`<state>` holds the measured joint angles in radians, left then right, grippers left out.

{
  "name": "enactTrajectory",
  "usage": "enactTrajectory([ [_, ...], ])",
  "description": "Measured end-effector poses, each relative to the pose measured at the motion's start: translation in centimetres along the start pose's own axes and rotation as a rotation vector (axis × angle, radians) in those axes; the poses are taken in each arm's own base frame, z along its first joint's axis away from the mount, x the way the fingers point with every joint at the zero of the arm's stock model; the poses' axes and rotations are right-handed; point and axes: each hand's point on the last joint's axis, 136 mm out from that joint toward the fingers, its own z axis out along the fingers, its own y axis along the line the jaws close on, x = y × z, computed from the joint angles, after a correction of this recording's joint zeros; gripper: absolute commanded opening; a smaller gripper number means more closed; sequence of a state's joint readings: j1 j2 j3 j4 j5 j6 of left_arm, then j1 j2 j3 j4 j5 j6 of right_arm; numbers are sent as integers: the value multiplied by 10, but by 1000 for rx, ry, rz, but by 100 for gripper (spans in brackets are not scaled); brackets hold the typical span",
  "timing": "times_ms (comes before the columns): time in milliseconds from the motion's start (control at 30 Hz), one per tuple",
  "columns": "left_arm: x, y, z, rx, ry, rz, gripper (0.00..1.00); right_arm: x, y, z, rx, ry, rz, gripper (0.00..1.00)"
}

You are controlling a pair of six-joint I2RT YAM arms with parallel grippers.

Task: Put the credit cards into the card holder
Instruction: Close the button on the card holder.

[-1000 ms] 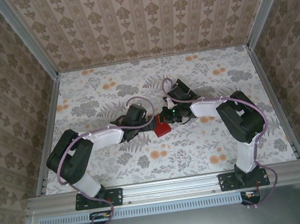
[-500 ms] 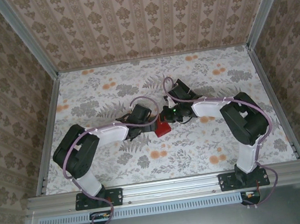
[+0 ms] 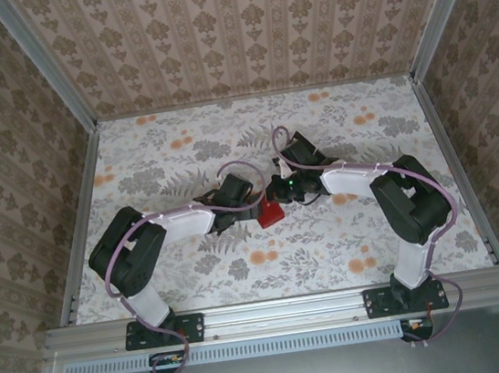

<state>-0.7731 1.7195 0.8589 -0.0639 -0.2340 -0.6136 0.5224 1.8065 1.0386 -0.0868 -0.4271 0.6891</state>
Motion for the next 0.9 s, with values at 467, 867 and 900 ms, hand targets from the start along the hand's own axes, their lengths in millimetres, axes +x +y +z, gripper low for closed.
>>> enactTrajectory([
  [467,0,0,0,-1,-1,0,100,9,-9,15,16,36,8,0],
  [867,0,0,0,-2,-2,0,100,9,-10,16,13,33,6,0],
  [900,0,0,0,-2,-2,0,100,9,-10,17,12,33,6,0],
])
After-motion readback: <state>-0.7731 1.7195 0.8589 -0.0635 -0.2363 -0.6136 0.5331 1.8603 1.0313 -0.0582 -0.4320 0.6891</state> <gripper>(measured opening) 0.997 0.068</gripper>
